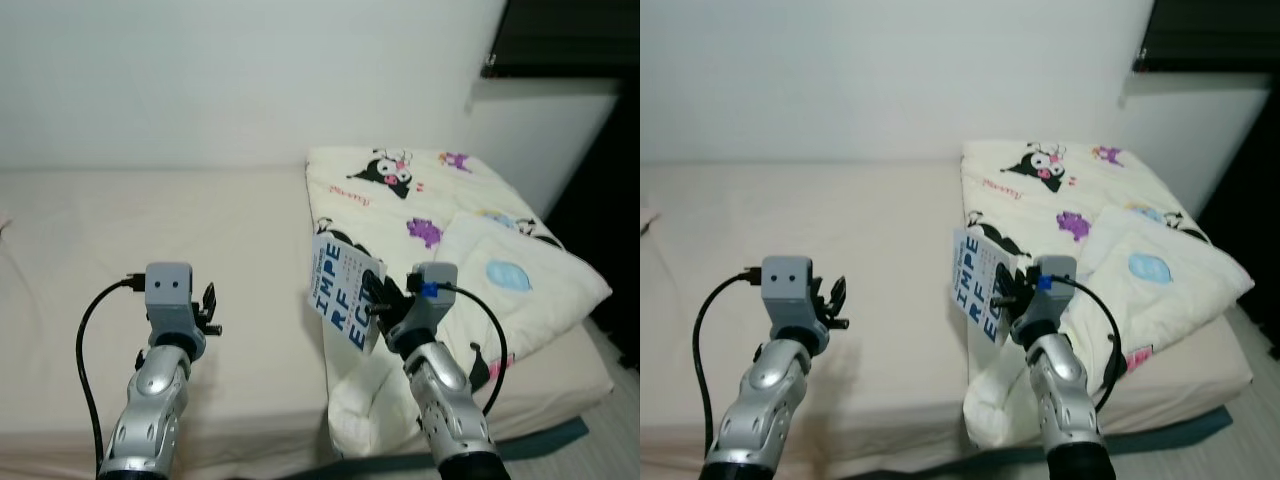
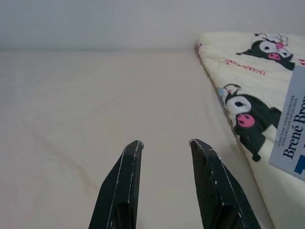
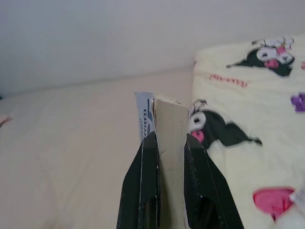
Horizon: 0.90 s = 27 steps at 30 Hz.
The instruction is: Clean up the room
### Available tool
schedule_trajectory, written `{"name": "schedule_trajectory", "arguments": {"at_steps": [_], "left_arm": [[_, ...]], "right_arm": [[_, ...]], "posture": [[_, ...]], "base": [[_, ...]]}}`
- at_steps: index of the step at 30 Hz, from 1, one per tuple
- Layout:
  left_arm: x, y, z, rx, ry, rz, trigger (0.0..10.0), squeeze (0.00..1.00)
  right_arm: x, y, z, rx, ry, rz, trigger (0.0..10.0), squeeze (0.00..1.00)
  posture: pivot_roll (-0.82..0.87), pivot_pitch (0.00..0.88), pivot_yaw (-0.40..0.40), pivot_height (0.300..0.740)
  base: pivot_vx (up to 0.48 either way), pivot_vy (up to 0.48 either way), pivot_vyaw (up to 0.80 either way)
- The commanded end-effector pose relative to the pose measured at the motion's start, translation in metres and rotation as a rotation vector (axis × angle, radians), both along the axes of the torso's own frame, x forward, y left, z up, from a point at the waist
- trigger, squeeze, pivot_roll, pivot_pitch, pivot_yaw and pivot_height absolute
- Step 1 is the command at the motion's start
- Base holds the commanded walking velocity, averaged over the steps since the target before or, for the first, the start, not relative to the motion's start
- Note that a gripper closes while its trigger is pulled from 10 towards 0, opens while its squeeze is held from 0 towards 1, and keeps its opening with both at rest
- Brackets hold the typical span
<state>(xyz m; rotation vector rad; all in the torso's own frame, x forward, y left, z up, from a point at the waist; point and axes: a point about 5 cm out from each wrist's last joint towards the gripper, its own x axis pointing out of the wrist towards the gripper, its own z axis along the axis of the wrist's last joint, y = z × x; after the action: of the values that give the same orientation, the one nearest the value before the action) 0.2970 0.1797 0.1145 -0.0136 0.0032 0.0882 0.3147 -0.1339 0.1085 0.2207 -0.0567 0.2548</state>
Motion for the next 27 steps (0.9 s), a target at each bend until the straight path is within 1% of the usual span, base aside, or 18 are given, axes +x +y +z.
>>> {"name": "schedule_trajectory", "arguments": {"at_steps": [1, 8, 13, 16, 17, 18, 23, 27], "left_arm": [[-0.001, -0.001, -0.001, -0.013, 0.005, 0.005, 10.0, 0.00], [-0.005, -0.008, -0.007, -0.024, 0.022, -0.035, 10.0, 0.00], [-0.005, -0.007, -0.007, -0.029, 0.023, -0.033, 10.0, 0.00], [-0.004, -0.006, -0.007, -0.030, 0.026, -0.016, 10.0, 0.00], [-0.004, -0.006, -0.007, -0.030, 0.026, -0.016, 10.0, 0.00], [-0.004, -0.005, -0.007, -0.032, 0.026, -0.012, 10.0, 0.00], [-0.005, -0.006, -0.008, -0.048, 0.029, -0.017, 10.0, 0.00], [-0.005, -0.006, -0.007, -0.041, 0.027, -0.025, 10.0, 0.00]], "right_arm": [[0.000, 0.000, 0.007, -0.004, -0.047, 0.004, 10.0, 0.00], [0.001, 0.002, 0.007, -0.033, -0.044, 0.020, 10.0, 0.00], [0.002, 0.004, 0.002, -0.064, -0.016, 0.023, 10.0, 0.00], [0.000, 0.007, -0.005, -0.134, 0.000, 0.029, 10.0, 0.00], [0.000, 0.007, -0.005, -0.134, 0.000, 0.029, 10.0, 0.00], [0.000, 0.009, -0.006, -0.158, 0.000, 0.029, 10.0, 0.00], [0.000, 0.008, -0.008, -0.168, 0.005, 0.021, 10.0, 0.00], [0.000, 0.002, -0.011, -0.172, 0.025, -0.014, 10.0, 0.00]], "posture": [[0.07, 0.000, -0.080, 0.713], [0.07, 0.000, -0.089, 0.738], [0.07, 0.000, -0.092, 0.738], [0.07, 0.000, -0.096, 0.738], [0.07, 0.000, -0.096, 0.738], [0.07, 0.000, -0.095, 0.738], [0.07, 0.000, -0.095, 0.738], [0.07, 0.000, -0.094, 0.738]], "base": [[0.000, 0.000, 0.00], [0.000, 0.000, 0.00], [0.000, 0.000, 0.00], [0.000, 0.000, 0.00], [0.000, 0.000, 0.00], [0.000, 0.000, 0.00], [0.000, 0.000, 0.00], [0.000, 0.000, 0.00]]}}
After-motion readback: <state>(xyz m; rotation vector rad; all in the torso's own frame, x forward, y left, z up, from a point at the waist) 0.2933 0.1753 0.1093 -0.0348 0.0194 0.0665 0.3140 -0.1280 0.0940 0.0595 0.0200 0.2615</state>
